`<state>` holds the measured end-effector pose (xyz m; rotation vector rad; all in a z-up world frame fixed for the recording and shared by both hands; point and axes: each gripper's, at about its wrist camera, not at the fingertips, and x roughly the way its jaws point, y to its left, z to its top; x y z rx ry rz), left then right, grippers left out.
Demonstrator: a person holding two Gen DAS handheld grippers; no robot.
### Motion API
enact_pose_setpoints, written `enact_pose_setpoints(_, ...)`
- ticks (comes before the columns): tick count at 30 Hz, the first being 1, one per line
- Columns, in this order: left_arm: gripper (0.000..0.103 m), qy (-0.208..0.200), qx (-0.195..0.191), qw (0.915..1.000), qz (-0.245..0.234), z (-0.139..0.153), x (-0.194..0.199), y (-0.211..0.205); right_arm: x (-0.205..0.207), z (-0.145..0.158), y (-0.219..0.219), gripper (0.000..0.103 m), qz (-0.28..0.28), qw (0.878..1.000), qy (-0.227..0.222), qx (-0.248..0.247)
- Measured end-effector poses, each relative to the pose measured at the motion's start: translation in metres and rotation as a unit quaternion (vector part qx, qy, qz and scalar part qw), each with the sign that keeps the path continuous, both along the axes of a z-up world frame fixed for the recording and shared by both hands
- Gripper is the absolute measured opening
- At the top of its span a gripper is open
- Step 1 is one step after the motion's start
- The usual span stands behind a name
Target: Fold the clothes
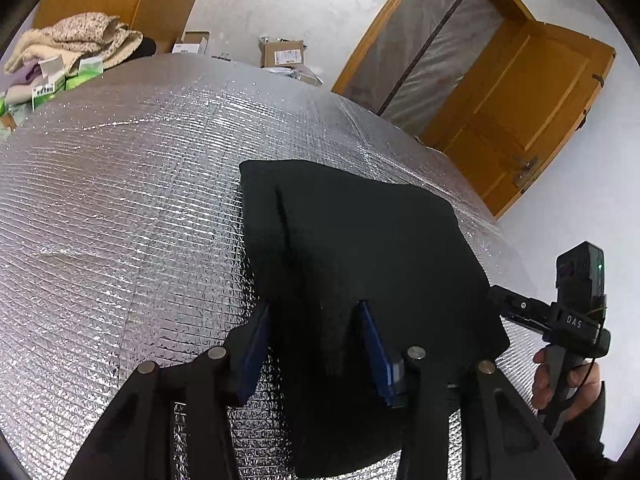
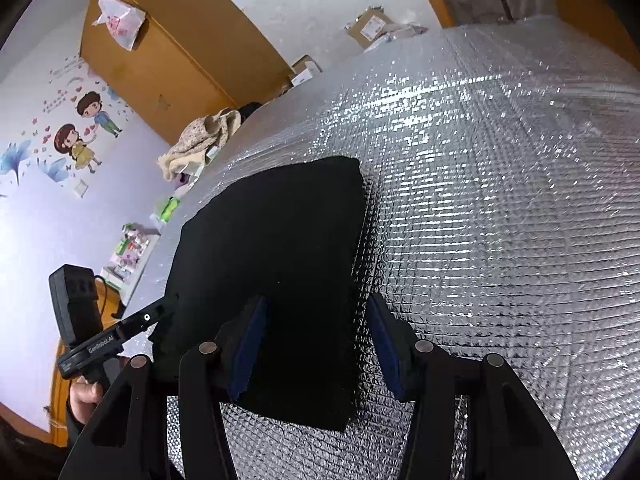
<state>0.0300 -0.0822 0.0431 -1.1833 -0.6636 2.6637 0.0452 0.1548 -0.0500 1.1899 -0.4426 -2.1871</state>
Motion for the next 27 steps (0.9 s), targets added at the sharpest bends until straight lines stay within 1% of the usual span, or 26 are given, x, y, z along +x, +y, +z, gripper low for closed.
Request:
enact_pose_setpoints(3, 0.046, -0.002, 0.01, 0.9999, 0.002, -0.001, 0.005, -0.001, 0.001, 0.0, 0.001, 0.054, 0.004, 1.0, -0.005, -0.004)
enact_pose_setpoints(6, 0.045, -0.002, 0.013, 0.9999, 0.002, -0.001, 0.009, 0.0, 0.007, -0.001, -0.006, 0.054, 0.031, 0.999, -0.017, -0.014)
enact_pose_setpoints(7, 0.043, -0.002, 0.014, 0.9999, 0.001, -0.001, 0.011, 0.0, 0.009, -0.001, -0.008, 0.053, 0.033, 0.999, -0.014, -0.008)
enact_pose_setpoints(8, 0.04, -0.003, 0.019, 0.9998, -0.002, -0.001, 0.012, -0.001, 0.011, -0.002, -0.011, 0.05, 0.034, 0.999, -0.01, -0.002)
enact_pose_setpoints(9, 0.036, -0.004, 0.023, 0.9997, -0.002, -0.001, 0.012, -0.004, 0.013, -0.002, -0.012, 0.047, 0.034, 0.999, -0.009, -0.001)
enact_pose_setpoints(10, 0.031, -0.004, 0.026, 0.9997, -0.002, -0.001, 0.014, -0.006, 0.013, -0.001, -0.013, 0.043, 0.033, 0.999, -0.01, -0.002)
enact_pose_setpoints(11, 0.028, -0.003, 0.025, 0.9997, -0.003, 0.001, 0.015, -0.005, 0.014, 0.0, -0.013, 0.038, 0.032, 0.999, -0.008, -0.002)
enact_pose_setpoints(12, 0.025, -0.001, 0.02, 0.9998, -0.004, 0.003, 0.016, -0.005, 0.016, 0.002, -0.014, 0.036, 0.03, 1.0, -0.002, 0.002)
enact_pose_setpoints(13, 0.023, 0.002, 0.009, 0.9999, -0.005, 0.006, 0.017, -0.003, 0.017, 0.005, -0.015, 0.031, 0.029, 1.0, 0.004, 0.005)
enact_pose_setpoints(14, 0.022, 0.005, -0.002, 1.0, -0.005, 0.009, 0.018, -0.001, 0.019, 0.009, -0.015, 0.026, 0.028, 1.0, 0.01, 0.005)
enact_pose_setpoints(16, 0.02, 0.012, -0.012, 0.9998, -0.005, 0.015, 0.015, -0.004, 0.021, 0.016, -0.016, 0.019, 0.027, 0.999, 0.022, 0.005)
enact_pose_setpoints(18, 0.019, 0.018, -0.021, 0.9996, -0.002, 0.021, 0.007, -0.01, 0.018, 0.021, -0.022, 0.018, 0.029, 0.999, 0.032, 0.004)
enact_pose_setpoints(23, 0.019, 0.033, -0.041, 0.9986, 0.005, 0.036, -0.013, -0.027, 0.014, 0.025, -0.032, 0.017, 0.036, 0.999, 0.035, 0.0)
enact_pose_setpoints(27, 0.019, 0.045, -0.057, 0.9973, 0.011, 0.048, -0.029, -0.04, -0.002, 0.024, -0.049, 0.017, 0.032, 0.999, 0.033, -0.005)
